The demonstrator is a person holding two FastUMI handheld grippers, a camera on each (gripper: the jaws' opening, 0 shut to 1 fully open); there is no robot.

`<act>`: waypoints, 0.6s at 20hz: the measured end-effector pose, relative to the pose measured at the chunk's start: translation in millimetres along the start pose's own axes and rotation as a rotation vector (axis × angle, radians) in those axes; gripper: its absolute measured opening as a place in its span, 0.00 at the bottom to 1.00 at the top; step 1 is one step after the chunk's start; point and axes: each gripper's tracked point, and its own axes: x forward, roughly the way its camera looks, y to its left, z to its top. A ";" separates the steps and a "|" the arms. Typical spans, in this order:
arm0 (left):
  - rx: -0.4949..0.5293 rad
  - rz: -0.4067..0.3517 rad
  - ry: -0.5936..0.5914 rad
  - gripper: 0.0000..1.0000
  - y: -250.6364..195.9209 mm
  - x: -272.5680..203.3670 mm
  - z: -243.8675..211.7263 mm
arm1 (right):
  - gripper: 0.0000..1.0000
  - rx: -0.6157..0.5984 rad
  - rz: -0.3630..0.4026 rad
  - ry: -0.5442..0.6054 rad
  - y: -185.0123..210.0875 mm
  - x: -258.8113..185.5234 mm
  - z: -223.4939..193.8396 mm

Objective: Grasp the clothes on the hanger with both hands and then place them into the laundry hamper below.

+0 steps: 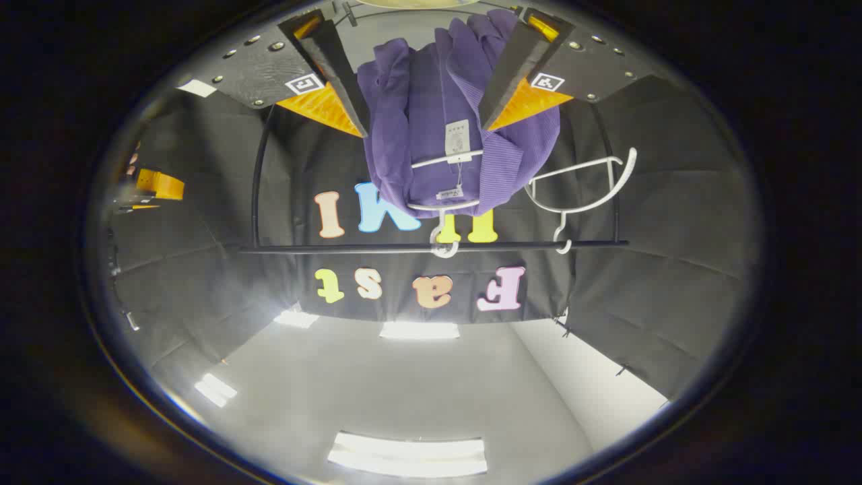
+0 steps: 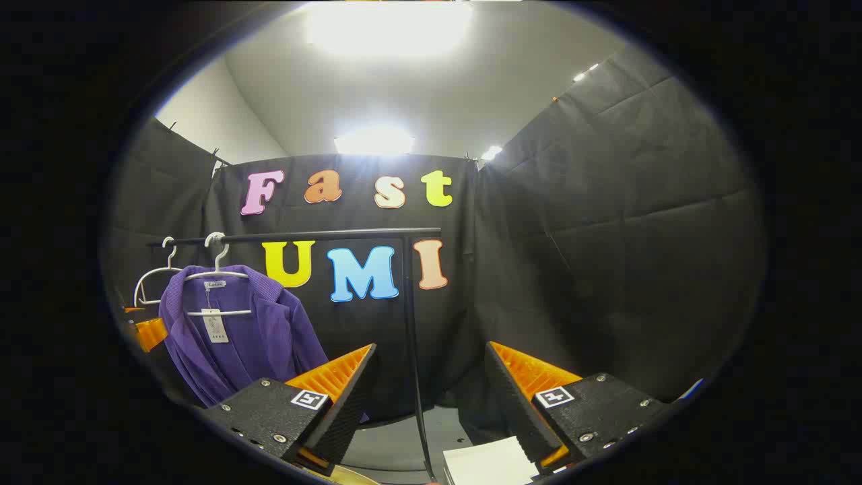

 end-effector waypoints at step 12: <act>-0.060 0.001 0.008 0.99 19.9 1.6 -11.0 | 0.96 -0.028 0.019 0.020 22.5 -9.1 2.1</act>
